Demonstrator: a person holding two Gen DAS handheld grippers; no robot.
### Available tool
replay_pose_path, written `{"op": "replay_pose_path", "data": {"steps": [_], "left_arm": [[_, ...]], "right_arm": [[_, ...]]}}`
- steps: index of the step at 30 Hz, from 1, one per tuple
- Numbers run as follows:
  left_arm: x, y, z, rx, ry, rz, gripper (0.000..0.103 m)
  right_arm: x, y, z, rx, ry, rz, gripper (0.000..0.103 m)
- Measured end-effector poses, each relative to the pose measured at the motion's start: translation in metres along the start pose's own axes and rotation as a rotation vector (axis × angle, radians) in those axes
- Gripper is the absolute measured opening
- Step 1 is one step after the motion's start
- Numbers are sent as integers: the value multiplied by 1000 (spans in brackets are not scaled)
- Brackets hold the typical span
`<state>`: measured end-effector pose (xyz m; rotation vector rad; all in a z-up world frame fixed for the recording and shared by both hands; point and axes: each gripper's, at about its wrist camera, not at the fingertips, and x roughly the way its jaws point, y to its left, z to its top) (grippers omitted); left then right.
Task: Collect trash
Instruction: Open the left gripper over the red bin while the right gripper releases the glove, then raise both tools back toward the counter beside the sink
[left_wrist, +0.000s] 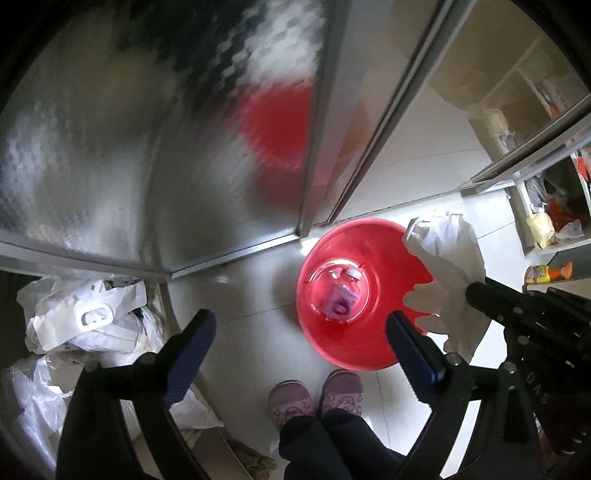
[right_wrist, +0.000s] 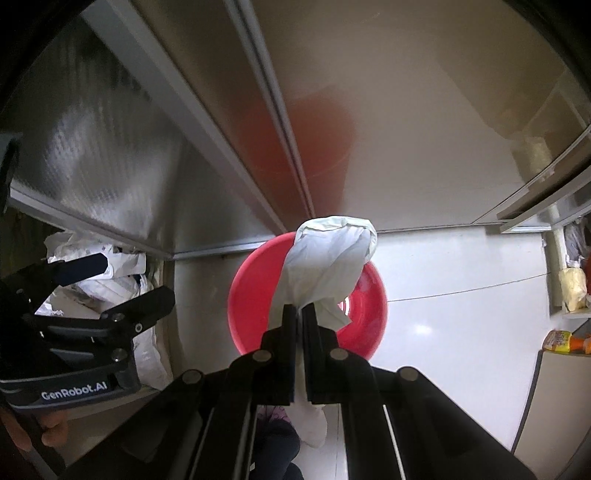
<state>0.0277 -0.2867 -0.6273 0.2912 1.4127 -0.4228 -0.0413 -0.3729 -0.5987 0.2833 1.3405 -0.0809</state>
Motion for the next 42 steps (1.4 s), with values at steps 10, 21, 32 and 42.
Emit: {"op": "replay_pose_path", "data": {"steps": [10,21,32,42], "left_arm": [[-23,9,-6,-27,-13,26,92],[-144,4,-4,-11,-42,-1,92],[-368,16,27,-37,-197,19,92],[-513,82,51,-166,-369,165,92]], "right_arm": [[-18,8,-1,-30,-3,-37,54],[-132,16,2,2,-34,-123,70],[-324,64,43,-8,-202,-175,92],[-434,136,110,-139,-379,-97,103]]}}
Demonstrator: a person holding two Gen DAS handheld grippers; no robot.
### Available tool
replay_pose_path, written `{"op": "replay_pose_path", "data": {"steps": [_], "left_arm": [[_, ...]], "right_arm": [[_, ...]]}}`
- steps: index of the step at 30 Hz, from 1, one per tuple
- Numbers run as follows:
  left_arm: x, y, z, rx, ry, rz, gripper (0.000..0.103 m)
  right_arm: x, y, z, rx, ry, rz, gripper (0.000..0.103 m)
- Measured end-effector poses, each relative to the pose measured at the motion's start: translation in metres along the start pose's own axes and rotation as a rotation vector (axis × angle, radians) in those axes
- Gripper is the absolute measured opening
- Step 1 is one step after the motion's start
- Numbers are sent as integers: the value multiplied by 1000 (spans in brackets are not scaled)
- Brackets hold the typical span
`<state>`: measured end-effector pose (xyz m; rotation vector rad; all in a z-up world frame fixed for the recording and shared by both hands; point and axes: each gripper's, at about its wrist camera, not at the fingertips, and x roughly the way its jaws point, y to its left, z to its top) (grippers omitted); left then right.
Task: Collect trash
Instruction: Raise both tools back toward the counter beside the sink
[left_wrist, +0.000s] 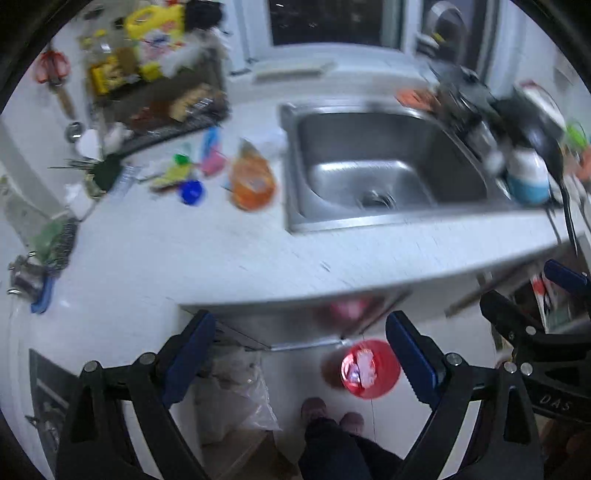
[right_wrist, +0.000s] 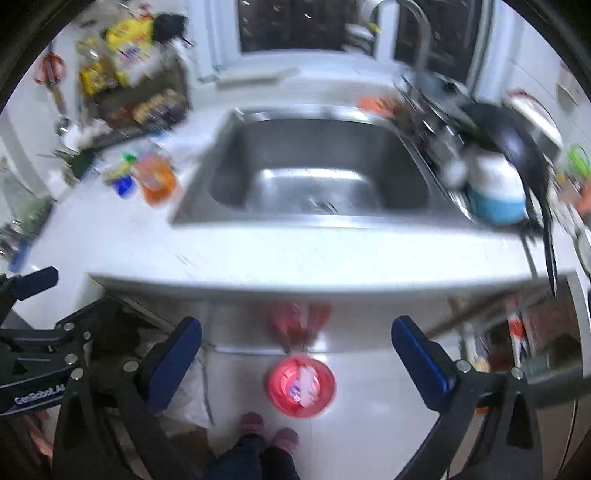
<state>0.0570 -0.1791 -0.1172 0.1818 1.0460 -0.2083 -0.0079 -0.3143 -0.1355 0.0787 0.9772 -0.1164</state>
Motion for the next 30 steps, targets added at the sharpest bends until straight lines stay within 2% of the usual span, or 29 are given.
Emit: {"op": "replay_pose_path", "data": {"steps": [5,8,14,22,30], "left_arm": [[-9,42,26,-81,-13,30,92],[-2,65,42,-142,7,12,92],[14,106,67,-218,-17,-16,92],[60,181,101,-308,10,2,92],[95,252,103,-416,88,-6,92]], "right_arm": [[-3,27,37,-67,-43,51,103],[3,47,61,-109,-61,68,103],[16,76,102,-161,-87,74,103],[65,138,156,-245,-23,125,103],[113,202,188,-337,56,232,103]]}}
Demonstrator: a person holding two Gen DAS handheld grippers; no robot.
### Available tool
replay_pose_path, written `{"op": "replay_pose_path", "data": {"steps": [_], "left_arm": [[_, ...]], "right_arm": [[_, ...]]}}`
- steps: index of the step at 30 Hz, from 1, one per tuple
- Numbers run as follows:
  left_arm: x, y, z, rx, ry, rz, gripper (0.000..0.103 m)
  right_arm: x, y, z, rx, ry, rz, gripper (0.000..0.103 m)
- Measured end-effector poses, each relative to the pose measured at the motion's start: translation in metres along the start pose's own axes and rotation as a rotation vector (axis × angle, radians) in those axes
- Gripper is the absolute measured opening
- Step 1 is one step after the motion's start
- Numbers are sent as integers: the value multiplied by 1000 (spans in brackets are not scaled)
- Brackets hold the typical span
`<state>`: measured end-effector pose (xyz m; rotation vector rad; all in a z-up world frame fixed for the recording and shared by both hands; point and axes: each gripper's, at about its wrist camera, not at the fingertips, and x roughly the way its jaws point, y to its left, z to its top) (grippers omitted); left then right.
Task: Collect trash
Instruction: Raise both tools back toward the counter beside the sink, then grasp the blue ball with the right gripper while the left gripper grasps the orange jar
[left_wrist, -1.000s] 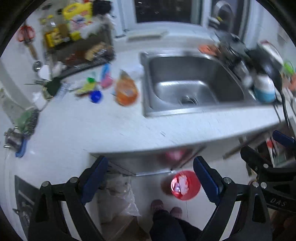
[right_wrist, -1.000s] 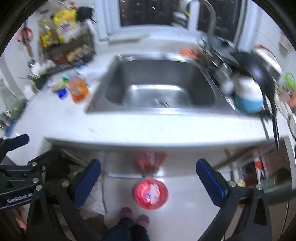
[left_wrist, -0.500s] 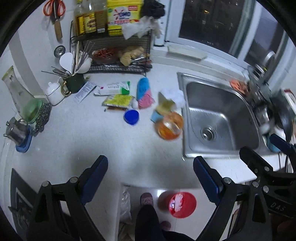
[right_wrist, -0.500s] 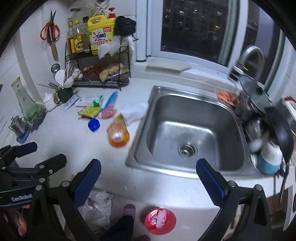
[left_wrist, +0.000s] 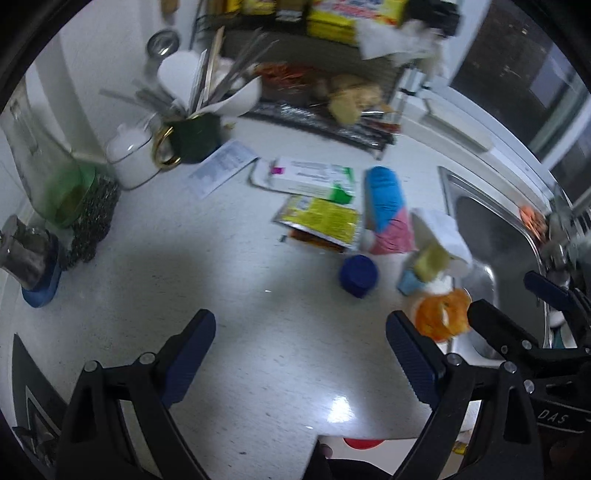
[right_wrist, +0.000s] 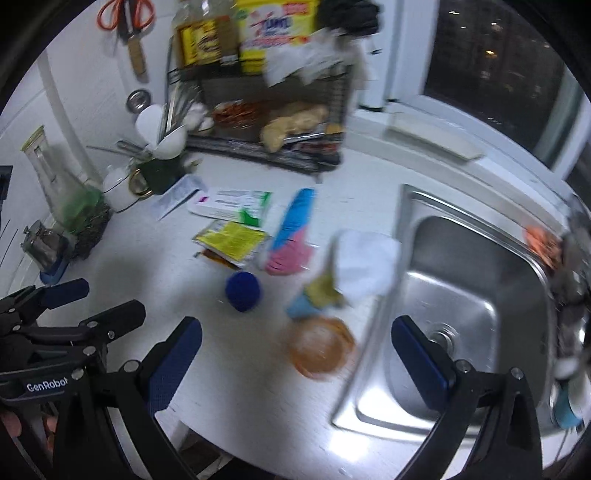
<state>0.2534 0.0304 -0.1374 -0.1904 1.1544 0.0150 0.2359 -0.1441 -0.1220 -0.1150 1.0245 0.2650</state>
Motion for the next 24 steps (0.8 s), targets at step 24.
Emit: {"op": "replay_pose_path", "data": {"steps": [24], "left_arm": [[114,82,3,-104,233,91,92]], "right_arm": [[131,49,25,-60,293,114,85]]}}
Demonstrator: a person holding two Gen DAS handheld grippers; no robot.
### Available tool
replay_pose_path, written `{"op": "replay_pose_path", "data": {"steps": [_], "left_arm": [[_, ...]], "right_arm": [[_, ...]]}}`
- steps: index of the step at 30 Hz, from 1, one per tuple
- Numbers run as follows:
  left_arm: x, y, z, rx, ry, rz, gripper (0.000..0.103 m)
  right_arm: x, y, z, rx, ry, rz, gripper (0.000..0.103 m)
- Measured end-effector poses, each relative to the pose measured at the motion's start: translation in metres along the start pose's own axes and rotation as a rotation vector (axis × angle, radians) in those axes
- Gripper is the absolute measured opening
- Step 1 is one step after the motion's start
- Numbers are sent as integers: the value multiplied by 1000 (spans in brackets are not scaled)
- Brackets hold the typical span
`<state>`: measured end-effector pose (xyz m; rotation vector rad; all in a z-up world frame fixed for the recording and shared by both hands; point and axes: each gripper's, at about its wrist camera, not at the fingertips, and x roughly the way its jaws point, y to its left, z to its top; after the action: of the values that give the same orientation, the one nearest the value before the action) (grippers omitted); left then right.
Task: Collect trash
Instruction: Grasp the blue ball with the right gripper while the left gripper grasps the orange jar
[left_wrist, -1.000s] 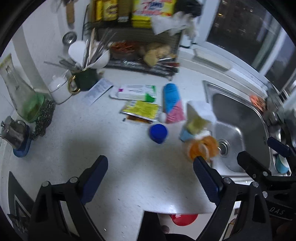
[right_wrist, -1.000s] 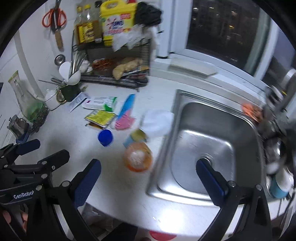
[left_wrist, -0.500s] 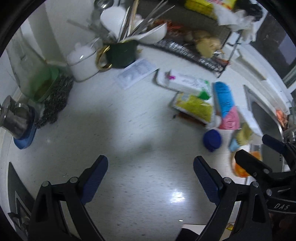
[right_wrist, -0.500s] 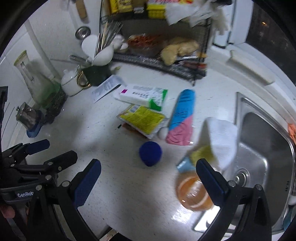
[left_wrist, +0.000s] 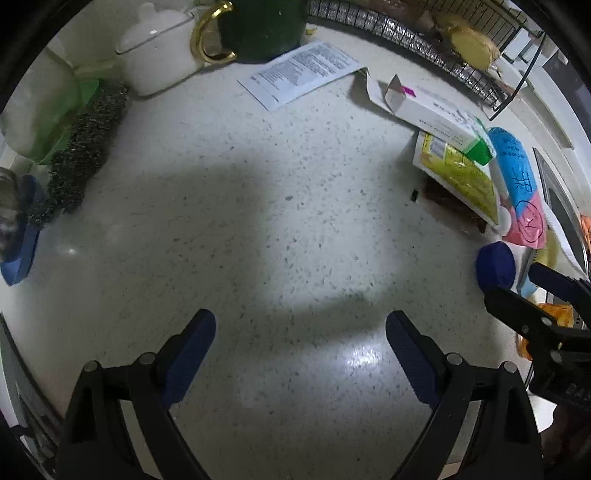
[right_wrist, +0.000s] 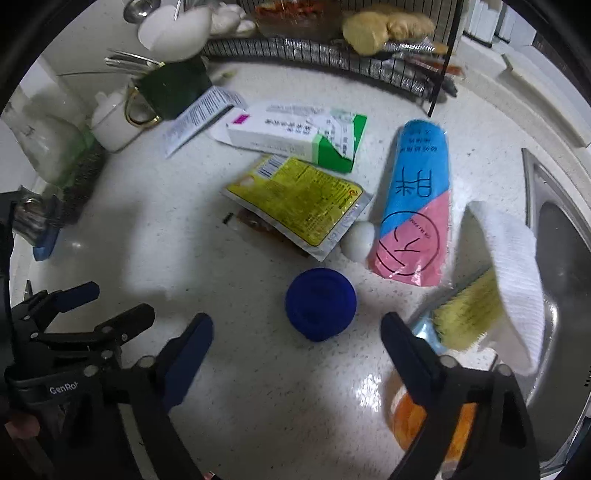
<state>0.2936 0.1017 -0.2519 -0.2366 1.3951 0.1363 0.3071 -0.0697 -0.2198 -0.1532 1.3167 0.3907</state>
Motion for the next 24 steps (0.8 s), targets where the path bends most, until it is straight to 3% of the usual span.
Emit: {"op": "replay_pose_path", "data": {"steps": [7,11,13,16,24], "left_arm": [[9,-3,5,21,11,13,92],[9,-5,5,29,8,-1,92],[7,-7,5,36,5,-2,92],[0,-14,5,52,-5,-4,92],[-52,-39,3,109,-74,-71,92]], "right_arm": [[20,-1,3,4,51,-16,65],[21,0,5,6,26,-38,54],[20,0,6,-3,16,-43,43],[16,-1,2,13,19,-1,43],[-43,-7,-13,34,-95,-24,43]]}}
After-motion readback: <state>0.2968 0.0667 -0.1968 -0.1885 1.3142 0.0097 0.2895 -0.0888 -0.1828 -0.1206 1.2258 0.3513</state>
